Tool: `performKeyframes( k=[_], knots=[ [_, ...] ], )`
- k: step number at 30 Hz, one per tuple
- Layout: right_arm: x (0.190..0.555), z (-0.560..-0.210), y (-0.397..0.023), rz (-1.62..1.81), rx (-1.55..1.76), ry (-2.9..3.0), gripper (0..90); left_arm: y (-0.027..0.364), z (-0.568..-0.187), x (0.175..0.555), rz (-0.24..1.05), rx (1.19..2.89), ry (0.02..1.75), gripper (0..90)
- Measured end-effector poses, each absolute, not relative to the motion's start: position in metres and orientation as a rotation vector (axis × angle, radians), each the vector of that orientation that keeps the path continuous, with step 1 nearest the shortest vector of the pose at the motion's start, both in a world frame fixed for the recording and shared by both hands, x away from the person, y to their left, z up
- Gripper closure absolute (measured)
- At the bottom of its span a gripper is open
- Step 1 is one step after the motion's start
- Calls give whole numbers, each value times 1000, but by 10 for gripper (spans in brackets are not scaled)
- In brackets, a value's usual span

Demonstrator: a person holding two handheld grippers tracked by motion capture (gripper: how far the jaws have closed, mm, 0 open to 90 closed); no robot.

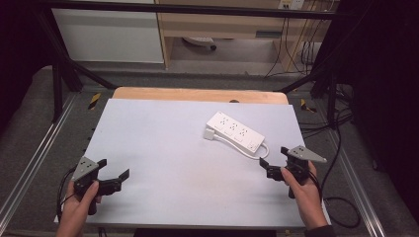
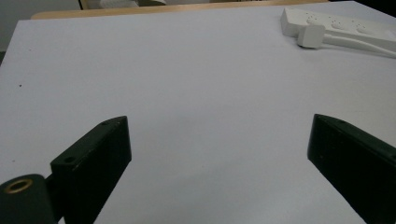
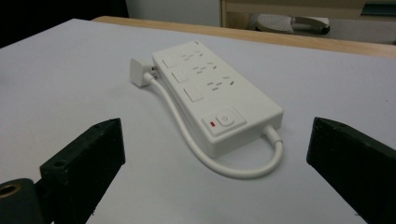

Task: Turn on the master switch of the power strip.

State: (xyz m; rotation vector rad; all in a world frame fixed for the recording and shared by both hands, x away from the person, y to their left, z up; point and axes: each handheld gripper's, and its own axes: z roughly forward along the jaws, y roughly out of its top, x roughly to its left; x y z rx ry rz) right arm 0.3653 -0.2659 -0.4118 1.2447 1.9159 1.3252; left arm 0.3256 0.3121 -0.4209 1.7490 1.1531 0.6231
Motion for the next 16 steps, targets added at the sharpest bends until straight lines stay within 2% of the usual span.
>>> performKeyframes(
  k=[12,16],
  knots=[
    [356,-441,-276,1238,1271,1975,55,312,-420,325,622,1751,1149,61],
    [360,-453,-275,1114,1317,2035,52,311,-421,326,621,1748,1148,61]
  ],
)
